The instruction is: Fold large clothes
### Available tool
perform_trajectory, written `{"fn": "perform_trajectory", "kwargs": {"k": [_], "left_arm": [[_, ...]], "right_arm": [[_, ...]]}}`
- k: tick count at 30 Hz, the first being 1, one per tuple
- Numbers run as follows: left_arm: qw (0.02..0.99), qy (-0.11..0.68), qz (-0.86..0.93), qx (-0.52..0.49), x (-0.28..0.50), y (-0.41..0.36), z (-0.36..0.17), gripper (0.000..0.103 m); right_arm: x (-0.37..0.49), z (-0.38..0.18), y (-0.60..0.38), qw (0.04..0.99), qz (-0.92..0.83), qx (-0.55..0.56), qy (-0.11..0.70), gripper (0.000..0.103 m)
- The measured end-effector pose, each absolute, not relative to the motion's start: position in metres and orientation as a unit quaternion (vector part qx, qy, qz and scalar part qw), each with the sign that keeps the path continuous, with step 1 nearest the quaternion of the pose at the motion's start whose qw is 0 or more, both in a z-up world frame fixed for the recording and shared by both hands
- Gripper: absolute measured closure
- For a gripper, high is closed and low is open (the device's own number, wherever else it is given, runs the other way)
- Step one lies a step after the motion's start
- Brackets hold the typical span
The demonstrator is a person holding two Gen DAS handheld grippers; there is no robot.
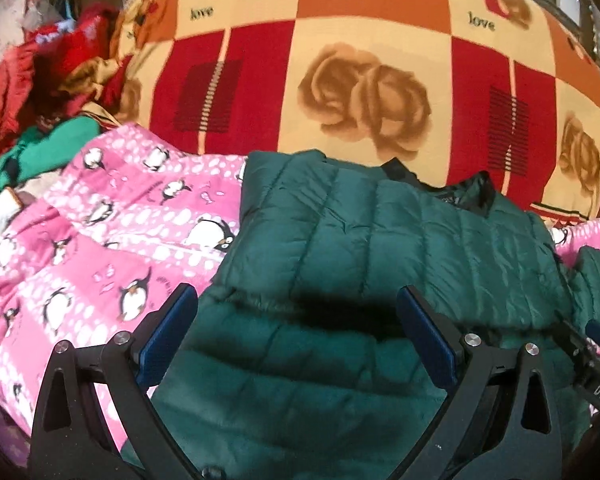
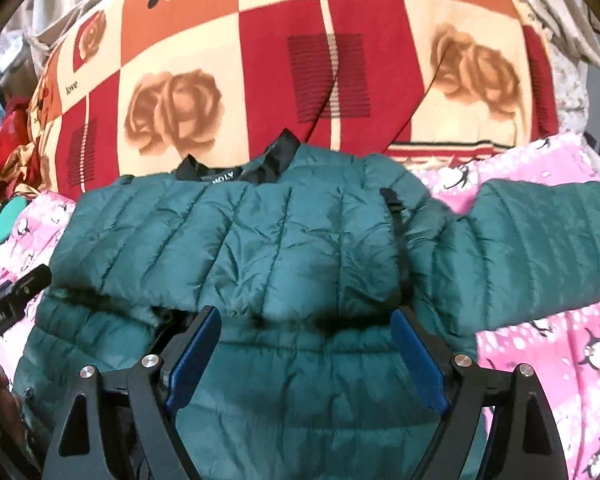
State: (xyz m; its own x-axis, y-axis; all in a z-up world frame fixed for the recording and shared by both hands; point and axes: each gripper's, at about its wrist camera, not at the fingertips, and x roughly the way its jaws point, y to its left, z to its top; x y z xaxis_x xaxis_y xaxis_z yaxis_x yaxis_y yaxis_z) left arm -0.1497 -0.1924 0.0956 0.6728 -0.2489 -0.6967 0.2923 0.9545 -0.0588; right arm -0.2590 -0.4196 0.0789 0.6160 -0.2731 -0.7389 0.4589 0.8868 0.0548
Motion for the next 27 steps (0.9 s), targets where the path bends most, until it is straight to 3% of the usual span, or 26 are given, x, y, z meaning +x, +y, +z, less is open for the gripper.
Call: {"fn": "perform_trajectory", "kwargs": {"k": [8, 27], "left_arm": [[0.928, 0.34, -0.148, 0.044, -0.187, -0.194, 0.115, 0.003], [0.924, 0.335, -0.175, 0.06, -0.218, -0.214, 0.125, 0.003]], "right_arm": [[-0.285, 0.099, -0.408, 0.899, -0.21, 0.113, 0.368, 0.018], [-0.311, 0.106, -0.41, 0.897, -0.219, 0.112, 0.366, 0.018]]}}
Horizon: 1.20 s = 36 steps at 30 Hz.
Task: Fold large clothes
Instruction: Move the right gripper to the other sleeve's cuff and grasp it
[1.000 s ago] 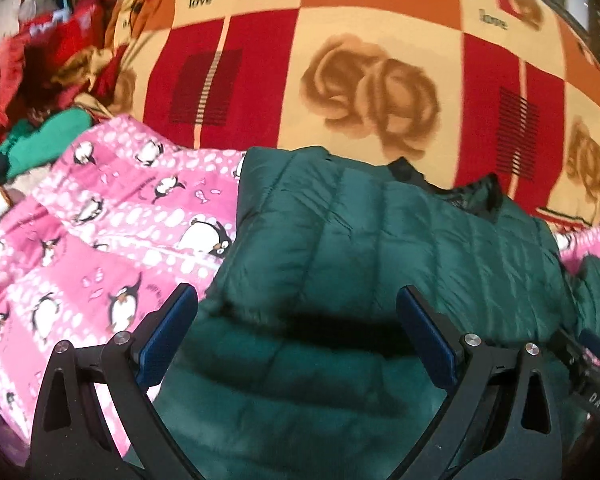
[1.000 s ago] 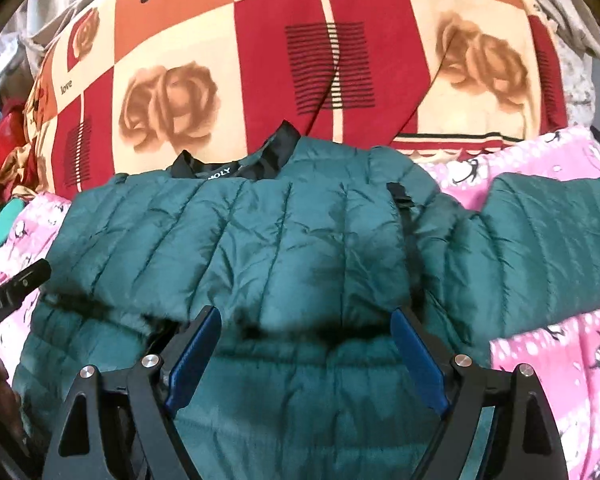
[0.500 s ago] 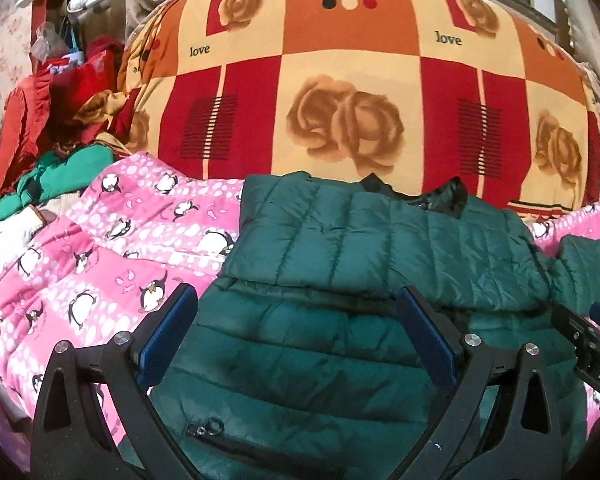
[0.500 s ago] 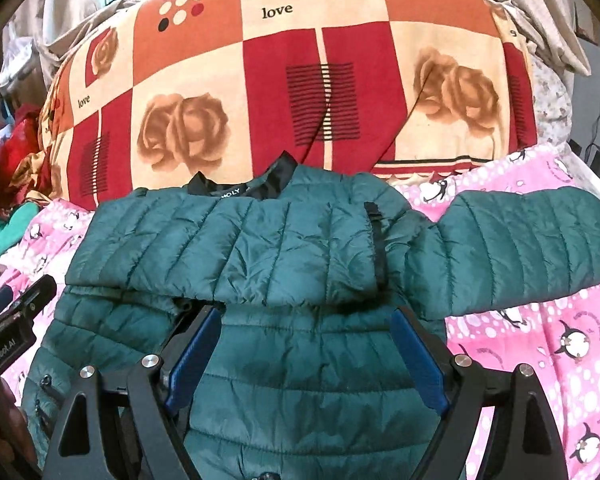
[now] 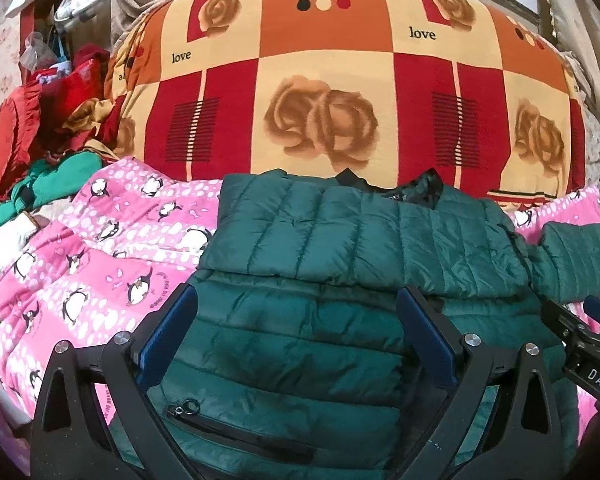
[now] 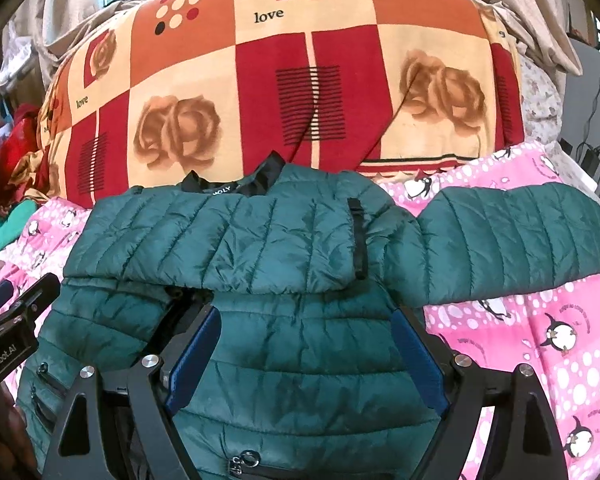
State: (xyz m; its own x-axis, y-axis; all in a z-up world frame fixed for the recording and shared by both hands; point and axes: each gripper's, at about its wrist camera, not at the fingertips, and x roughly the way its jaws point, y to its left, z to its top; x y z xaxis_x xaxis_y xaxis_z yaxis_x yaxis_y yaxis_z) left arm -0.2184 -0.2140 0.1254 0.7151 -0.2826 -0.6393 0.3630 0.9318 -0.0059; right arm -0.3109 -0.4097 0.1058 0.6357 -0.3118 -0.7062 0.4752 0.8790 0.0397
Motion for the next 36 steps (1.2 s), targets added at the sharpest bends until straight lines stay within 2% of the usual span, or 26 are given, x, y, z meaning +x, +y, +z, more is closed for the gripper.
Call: {"fn": "perform_trajectory", "kwargs": {"k": [23, 36], "left_arm": [[0.908, 0.363, -0.206, 0.039, -0.195, -0.221, 0.104, 0.003], [0.904, 0.374, -0.209, 0.01, -0.179, -0.215, 0.087, 0.003]], "right_arm": [[-0.312, 0.083, -0.446, 0.879, -0.251, 0.124, 0.386, 0.018], [-0.325, 0.085, -0.509, 0.868, -0.304, 0.121, 0.374, 0.018]]}}
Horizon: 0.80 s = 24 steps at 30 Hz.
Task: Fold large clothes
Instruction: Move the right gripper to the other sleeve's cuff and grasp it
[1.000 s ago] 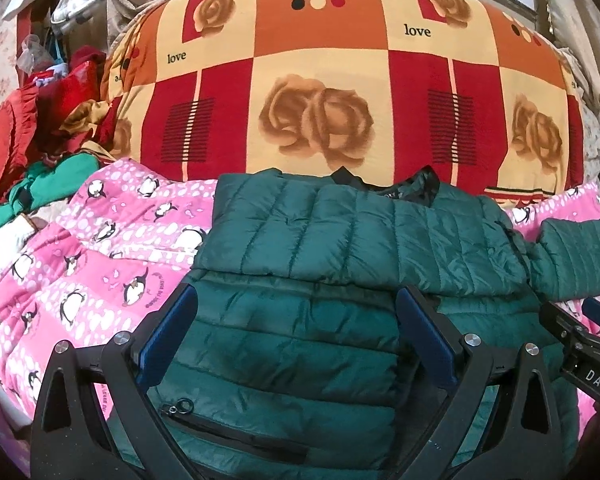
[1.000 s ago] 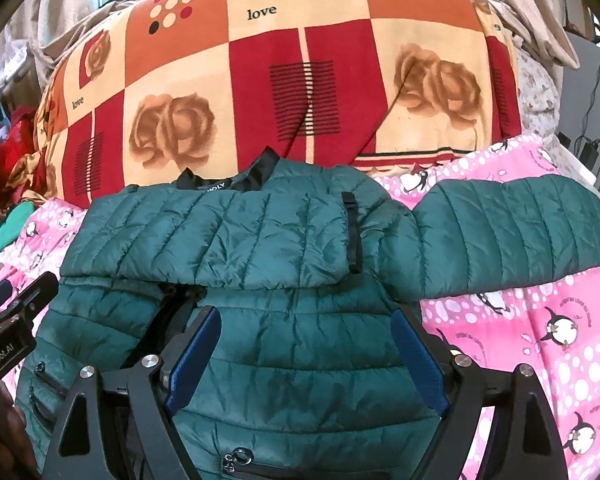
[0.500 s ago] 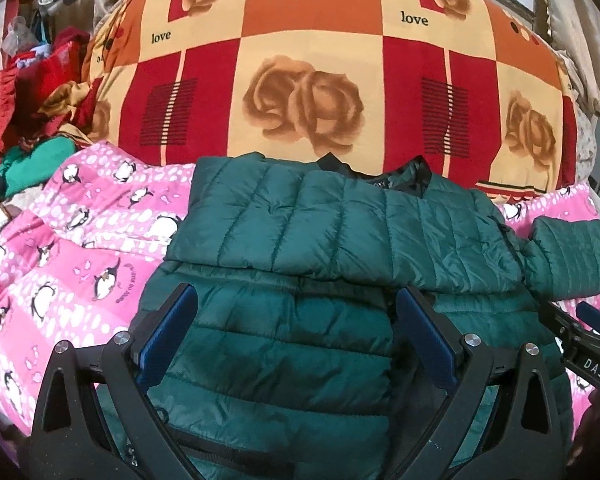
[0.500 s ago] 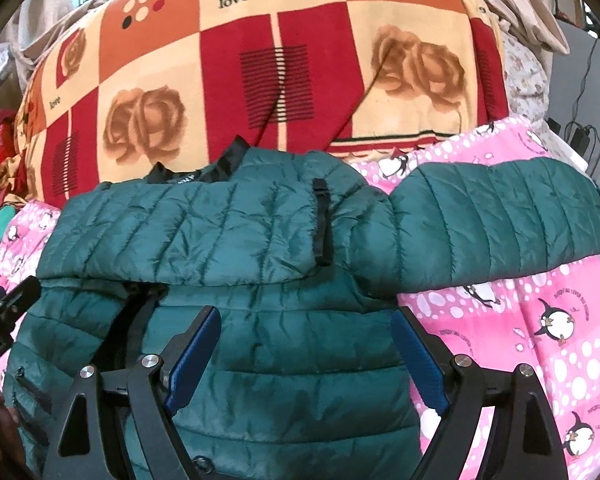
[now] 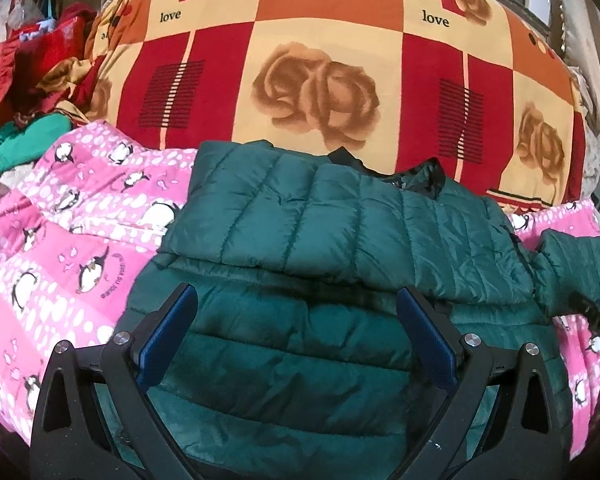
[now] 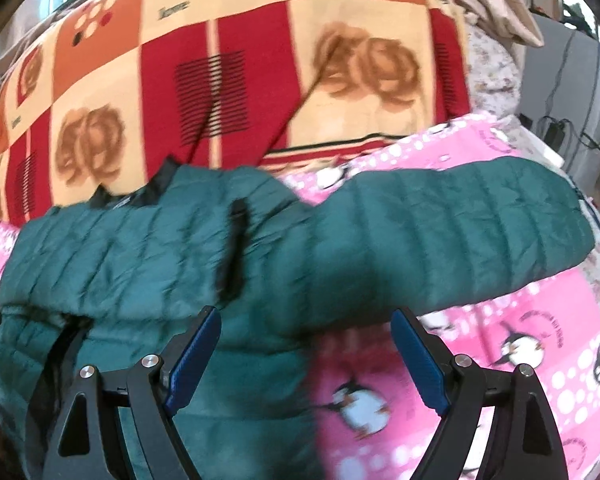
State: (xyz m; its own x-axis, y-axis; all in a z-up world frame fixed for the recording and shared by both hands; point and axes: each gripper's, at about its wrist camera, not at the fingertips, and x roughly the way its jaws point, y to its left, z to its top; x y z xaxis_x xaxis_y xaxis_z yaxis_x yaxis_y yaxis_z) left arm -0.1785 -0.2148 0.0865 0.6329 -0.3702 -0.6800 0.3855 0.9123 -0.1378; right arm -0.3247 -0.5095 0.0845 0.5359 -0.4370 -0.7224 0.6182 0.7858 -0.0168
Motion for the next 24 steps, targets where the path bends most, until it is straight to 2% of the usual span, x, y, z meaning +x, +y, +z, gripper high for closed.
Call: {"fn": "perform_trajectory", "kwargs": {"k": [13, 24], "left_arm": [[0.892, 0.403, -0.204, 0.006, -0.169, -0.217, 0.062, 0.003], [0.885, 0.416, -0.21, 0.012, -0.168, -0.22, 0.051, 0.003]], "right_arm": [[-0.381, 0.102, -0.622, 0.835, -0.396, 0.164, 0.346, 0.018], [-0.427, 0.102, -0.703, 0.798, -0.444, 0.264, 0.311, 0.018]]}}
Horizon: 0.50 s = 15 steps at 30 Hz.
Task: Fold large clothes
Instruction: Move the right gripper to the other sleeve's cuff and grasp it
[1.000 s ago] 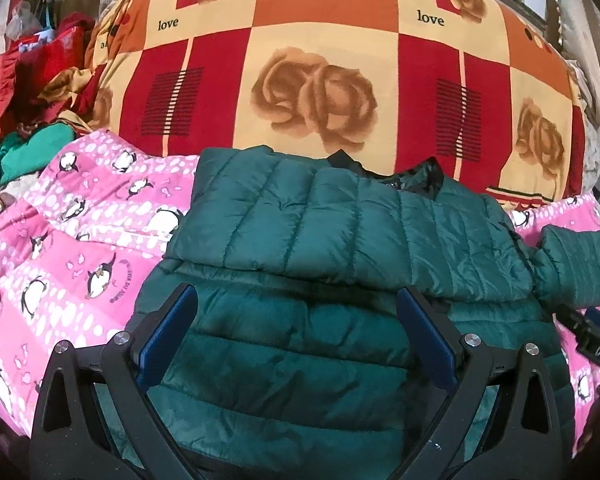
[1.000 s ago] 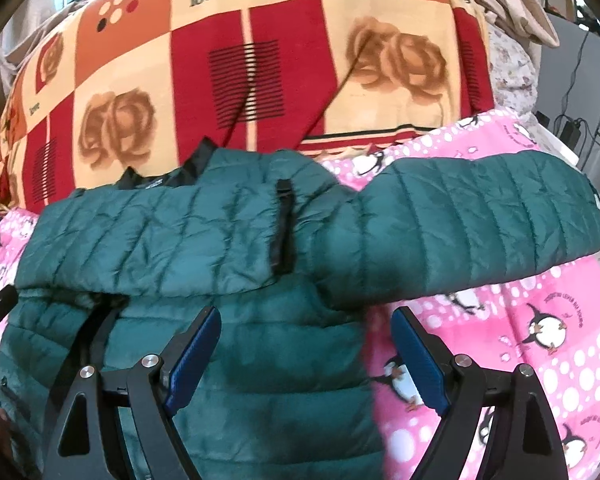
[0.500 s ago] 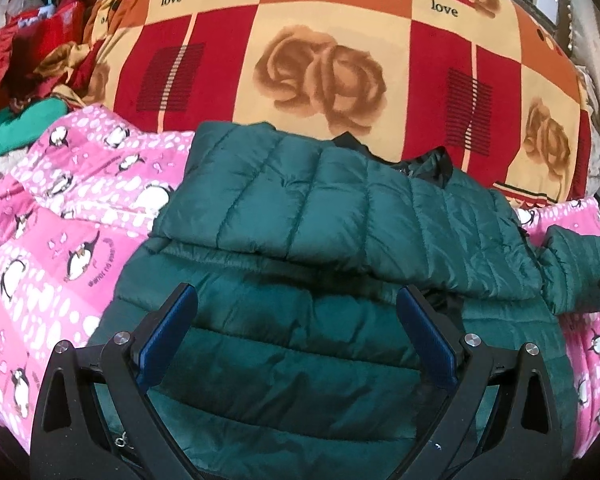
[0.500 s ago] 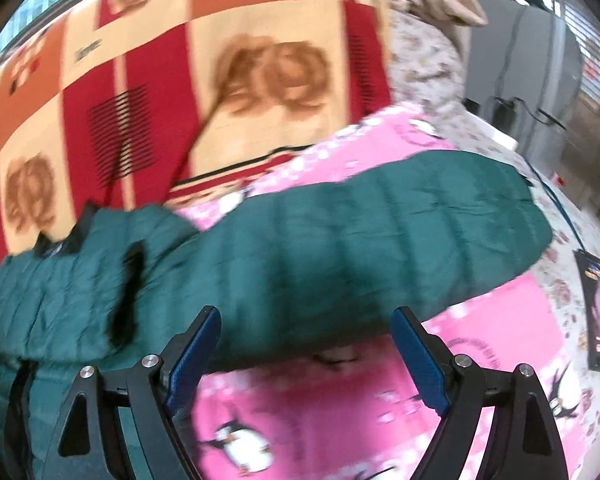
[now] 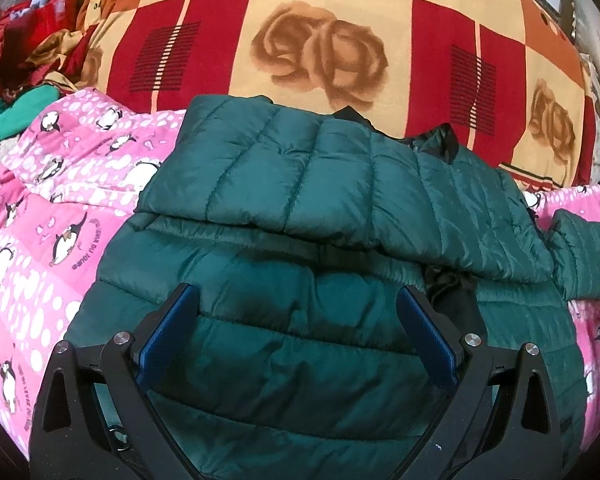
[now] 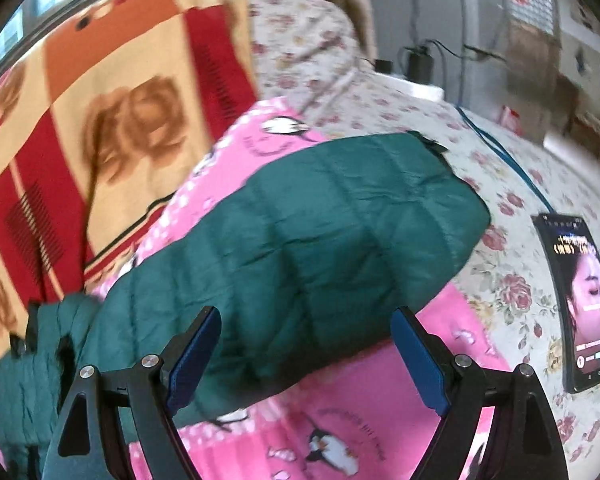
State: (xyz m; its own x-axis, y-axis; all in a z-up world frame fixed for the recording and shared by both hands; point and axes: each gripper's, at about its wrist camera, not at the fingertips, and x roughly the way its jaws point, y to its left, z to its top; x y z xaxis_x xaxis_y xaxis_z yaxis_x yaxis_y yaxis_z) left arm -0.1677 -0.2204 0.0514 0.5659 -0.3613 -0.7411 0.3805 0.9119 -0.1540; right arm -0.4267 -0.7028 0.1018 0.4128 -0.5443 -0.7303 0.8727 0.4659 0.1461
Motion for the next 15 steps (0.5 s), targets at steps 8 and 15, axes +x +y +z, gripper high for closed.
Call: {"fn": "perform_trajectory", "kwargs": {"k": [8, 15], "left_arm": [[0.885, 0.411, -0.215, -0.029, -0.161, -0.21, 0.065, 0.003], [0.894, 0.398, -0.202, -0.036, -0.149, -0.202, 0.076, 0.003]], "right_arm": [[-0.457, 0.089, -0.747, 0.77, -0.457, 0.35, 0.273, 0.018], [-0.457, 0.082, -0.77, 0.766, -0.459, 0.372, 0.253, 0.018]]}}
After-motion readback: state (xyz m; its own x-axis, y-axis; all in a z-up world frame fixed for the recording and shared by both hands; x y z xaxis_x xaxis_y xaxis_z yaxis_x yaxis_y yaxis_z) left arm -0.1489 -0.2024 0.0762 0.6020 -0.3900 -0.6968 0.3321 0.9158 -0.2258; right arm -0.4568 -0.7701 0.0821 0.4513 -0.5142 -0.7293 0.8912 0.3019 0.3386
